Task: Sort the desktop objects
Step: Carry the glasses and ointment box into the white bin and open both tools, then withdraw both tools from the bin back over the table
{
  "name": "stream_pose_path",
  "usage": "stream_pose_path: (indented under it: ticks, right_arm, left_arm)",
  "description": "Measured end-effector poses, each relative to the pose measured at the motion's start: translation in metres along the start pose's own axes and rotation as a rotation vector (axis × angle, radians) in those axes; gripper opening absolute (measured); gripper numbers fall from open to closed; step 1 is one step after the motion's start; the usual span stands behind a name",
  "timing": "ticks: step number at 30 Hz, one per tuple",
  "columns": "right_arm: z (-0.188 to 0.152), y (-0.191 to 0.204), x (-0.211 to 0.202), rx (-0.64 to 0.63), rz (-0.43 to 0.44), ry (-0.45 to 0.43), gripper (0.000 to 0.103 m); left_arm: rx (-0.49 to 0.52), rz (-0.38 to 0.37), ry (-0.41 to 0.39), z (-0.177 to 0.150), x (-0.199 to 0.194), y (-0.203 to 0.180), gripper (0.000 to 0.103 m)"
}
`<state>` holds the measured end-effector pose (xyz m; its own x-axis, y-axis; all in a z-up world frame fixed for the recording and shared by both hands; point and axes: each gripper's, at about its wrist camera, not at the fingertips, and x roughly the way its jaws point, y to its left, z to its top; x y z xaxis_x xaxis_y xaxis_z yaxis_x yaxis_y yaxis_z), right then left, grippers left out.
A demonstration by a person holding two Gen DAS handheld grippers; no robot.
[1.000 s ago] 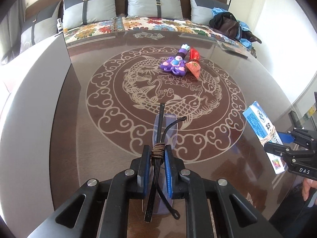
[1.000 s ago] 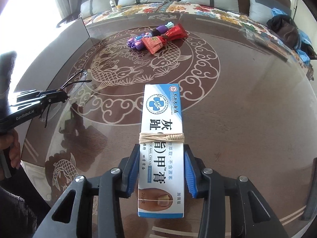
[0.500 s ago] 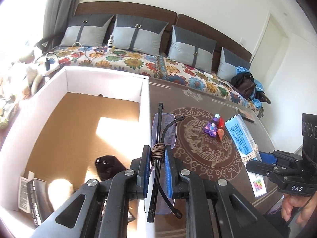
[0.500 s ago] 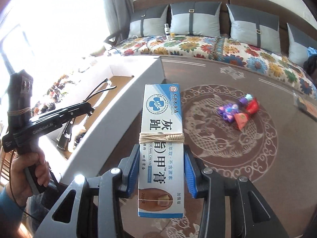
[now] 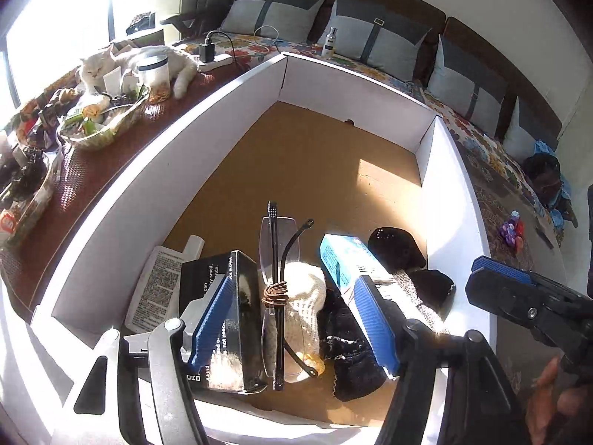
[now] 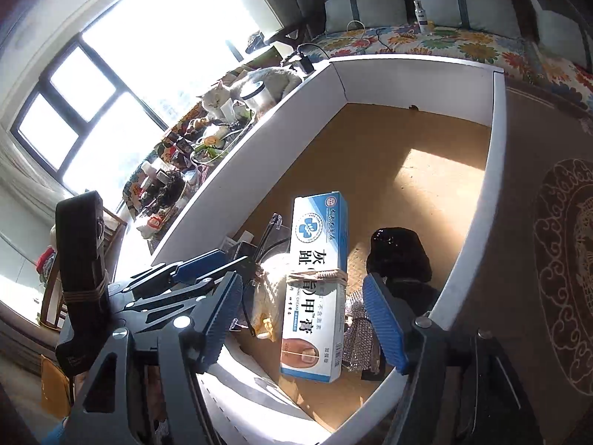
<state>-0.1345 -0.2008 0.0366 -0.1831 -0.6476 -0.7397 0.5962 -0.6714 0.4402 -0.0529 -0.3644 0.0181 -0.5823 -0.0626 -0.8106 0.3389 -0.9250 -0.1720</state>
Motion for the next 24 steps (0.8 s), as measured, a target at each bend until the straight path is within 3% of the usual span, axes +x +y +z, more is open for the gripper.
stream_pose_path:
  ticks: [2, 5, 7, 9, 12, 13, 14, 17, 21, 24]
  right_arm:
    - [-0.009, -0.011, -0.013, 0.015, 0.002, -0.047, 0.07]
    - [-0.026, -0.035, -0.052, -0.017, -0.068, -0.15, 0.082]
    - [-0.045, -0.057, -0.08, -0.049, -0.168, -0.217, 0.097]
    - [-0.069, -0.087, -0.104, -0.074, -0.295, -0.254, 0.102]
    - [-0.109, -0.145, -0.126, -0.077, -0.48, -0.215, 0.103]
    - [-0.123, -0.167, -0.132, -0.059, -0.527, -0.186, 0.102]
    - [-0.136, -0.19, -0.142, -0.031, -0.564, -0.163, 0.102]
    - [-0.171, -0.25, -0.171, 0.084, -0.624, -0.153, 0.102]
    - [-0.196, -0.302, -0.196, 0.209, -0.69, -0.178, 0.102]
    - [-0.206, -0.319, -0.202, 0.238, -0.726, -0.176, 0.102]
  left_arm:
    - [0.024, 0.013, -0.042, -0.006, -0.012, -0.006, 0.071]
    - [0.07, -0.012, -0.09, -0.013, -0.031, -0.029, 0.071]
    - [0.117, -0.053, -0.123, -0.019, -0.043, -0.057, 0.072]
    - [0.163, -0.11, -0.146, -0.027, -0.054, -0.089, 0.072]
    - [0.234, -0.214, -0.157, -0.043, -0.065, -0.143, 0.077]
    - [0.253, -0.242, -0.157, -0.05, -0.066, -0.161, 0.084]
    - [0.269, -0.265, -0.154, -0.057, -0.066, -0.179, 0.092]
    - [0.318, -0.314, -0.1, -0.082, -0.048, -0.23, 0.098]
    - [0.408, -0.257, 0.011, -0.118, 0.007, -0.291, 0.098]
    - [0.444, -0.23, 0.07, -0.135, 0.043, -0.32, 0.098]
